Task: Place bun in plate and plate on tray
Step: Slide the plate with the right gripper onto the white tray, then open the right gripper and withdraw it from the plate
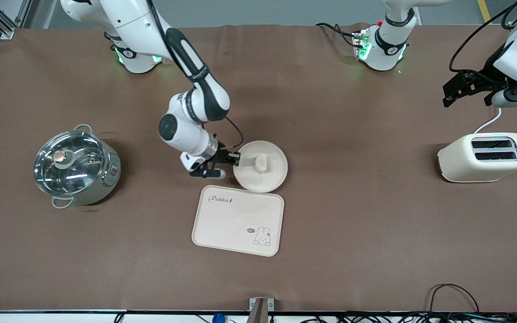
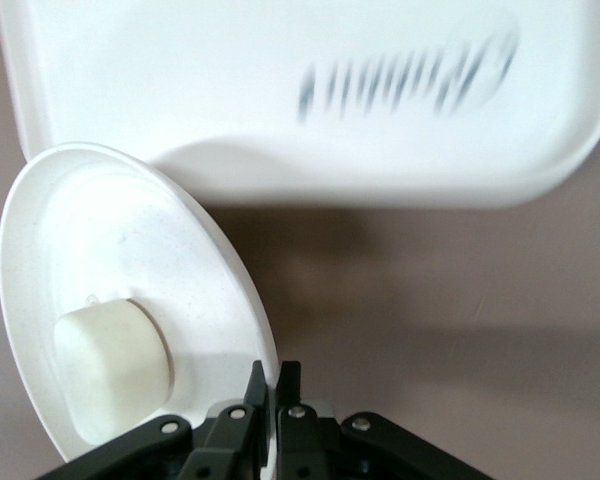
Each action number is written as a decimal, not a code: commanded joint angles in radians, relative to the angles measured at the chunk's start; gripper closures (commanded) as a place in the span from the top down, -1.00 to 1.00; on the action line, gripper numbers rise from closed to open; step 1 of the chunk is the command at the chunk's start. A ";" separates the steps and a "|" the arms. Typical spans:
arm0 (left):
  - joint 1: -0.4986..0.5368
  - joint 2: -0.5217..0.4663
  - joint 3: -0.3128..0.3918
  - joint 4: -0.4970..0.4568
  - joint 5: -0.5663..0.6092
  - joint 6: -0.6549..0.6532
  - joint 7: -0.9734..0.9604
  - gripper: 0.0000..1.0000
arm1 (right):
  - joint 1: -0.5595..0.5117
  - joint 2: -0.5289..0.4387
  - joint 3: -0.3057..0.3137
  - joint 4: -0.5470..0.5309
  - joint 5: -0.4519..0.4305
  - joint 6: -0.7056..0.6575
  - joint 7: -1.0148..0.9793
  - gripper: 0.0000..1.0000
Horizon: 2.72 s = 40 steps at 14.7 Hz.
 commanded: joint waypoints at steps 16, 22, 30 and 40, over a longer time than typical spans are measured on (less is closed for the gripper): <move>0.001 0.007 0.004 0.009 -0.009 0.006 0.017 1.00 | -0.228 0.281 -0.014 0.427 -0.025 -0.090 -0.019 0.74; 0.001 0.007 0.004 0.010 -0.011 0.012 0.017 1.00 | -0.345 0.223 -0.020 0.504 -0.390 -0.242 -0.068 1.00; 0.003 0.010 0.004 0.010 -0.011 0.017 0.017 1.00 | -0.406 -0.109 -0.216 0.466 -0.462 -0.689 -0.216 1.00; 0.001 0.016 0.004 0.010 -0.013 0.023 0.015 1.00 | -0.403 -0.459 -0.262 0.469 -0.779 -1.041 -0.203 1.00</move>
